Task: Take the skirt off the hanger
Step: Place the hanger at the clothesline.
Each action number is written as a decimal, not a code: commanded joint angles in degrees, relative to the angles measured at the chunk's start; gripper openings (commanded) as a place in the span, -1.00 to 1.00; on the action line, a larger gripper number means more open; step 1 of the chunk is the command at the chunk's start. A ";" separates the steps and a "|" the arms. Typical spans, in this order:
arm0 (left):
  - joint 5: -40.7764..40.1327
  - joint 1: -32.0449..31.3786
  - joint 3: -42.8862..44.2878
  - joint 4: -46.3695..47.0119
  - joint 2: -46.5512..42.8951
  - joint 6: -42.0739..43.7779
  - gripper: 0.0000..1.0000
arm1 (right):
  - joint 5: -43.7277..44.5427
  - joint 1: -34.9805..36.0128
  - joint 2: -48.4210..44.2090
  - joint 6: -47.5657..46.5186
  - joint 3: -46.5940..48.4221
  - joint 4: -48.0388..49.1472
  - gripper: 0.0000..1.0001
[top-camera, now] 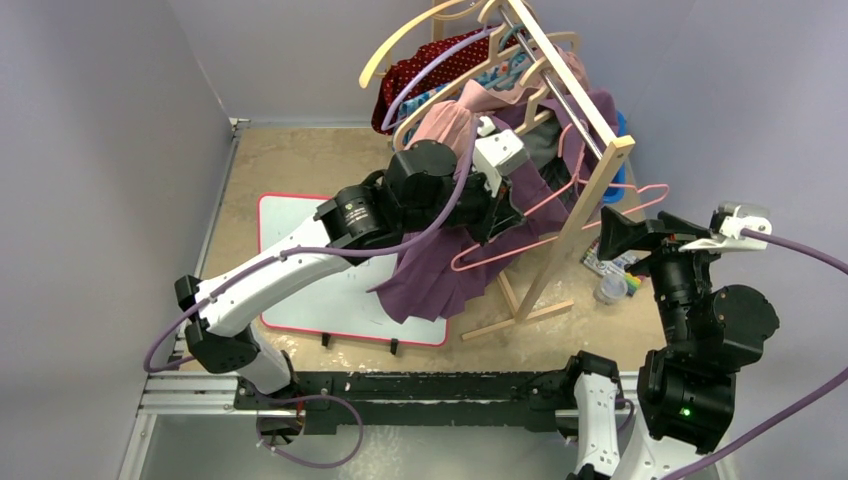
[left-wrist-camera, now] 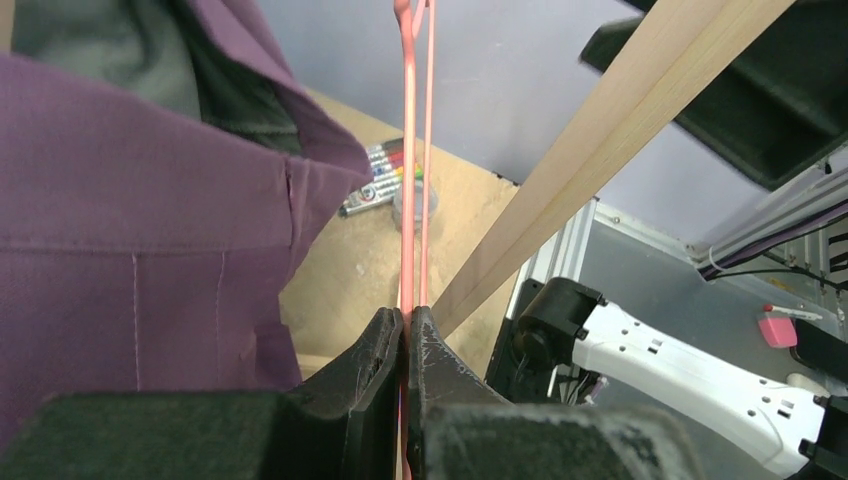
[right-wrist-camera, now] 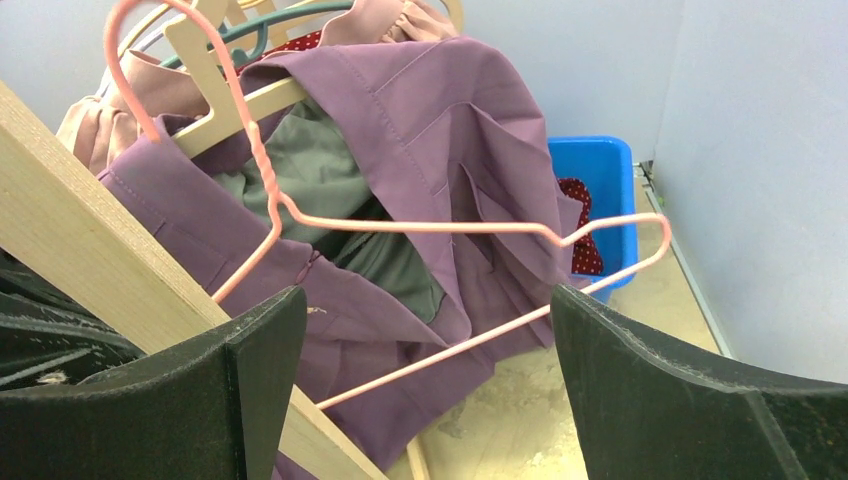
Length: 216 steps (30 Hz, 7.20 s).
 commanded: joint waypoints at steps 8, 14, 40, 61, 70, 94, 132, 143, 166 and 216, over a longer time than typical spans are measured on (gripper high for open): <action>-1.39 -1.90 12.38 2.78 3.49 3.68 -1.00 | -0.17 0.41 -0.13 0.22 1.61 2.65 0.84; -1.69 -2.39 16.31 2.29 5.03 4.19 -1.00 | -0.43 0.41 -0.24 0.22 1.88 1.73 0.84; -3.97 -3.40 17.70 -3.42 4.54 6.55 -1.00 | -12.50 0.41 14.63 -19.17 3.94 13.88 0.44; -8.49 -3.45 16.11 -3.08 5.49 7.01 -1.00 | -8.69 0.41 1.63 -32.78 -12.19 20.89 0.57; -7.45 -3.45 14.96 -2.42 4.72 5.88 -1.00 | -26.29 1.91 3.23 -36.88 -21.41 32.02 0.48; -10.97 -3.35 15.37 -3.31 3.61 4.95 -1.00 | -37.08 1.91 1.70 -25.94 -27.30 43.35 -1.00; -23.59 -3.35 -6.05 2.60 -22.42 -0.04 1.00 | -49.83 1.91 10.74 -35.30 -6.35 33.73 -1.00; -16.09 -3.36 -3.16 0.27 -20.06 -3.84 1.00 | -49.46 1.91 11.74 -35.08 -6.47 32.37 -1.00; -7.57 -3.36 -1.84 -9.57 -18.16 -11.44 0.45 | -44.12 1.96 11.04 -33.03 -9.55 35.04 -1.00; -8.77 -3.36 3.89 1.13 -20.98 -5.69 -1.00 | -51.39 1.94 12.27 -18.97 -17.63 64.52 -0.81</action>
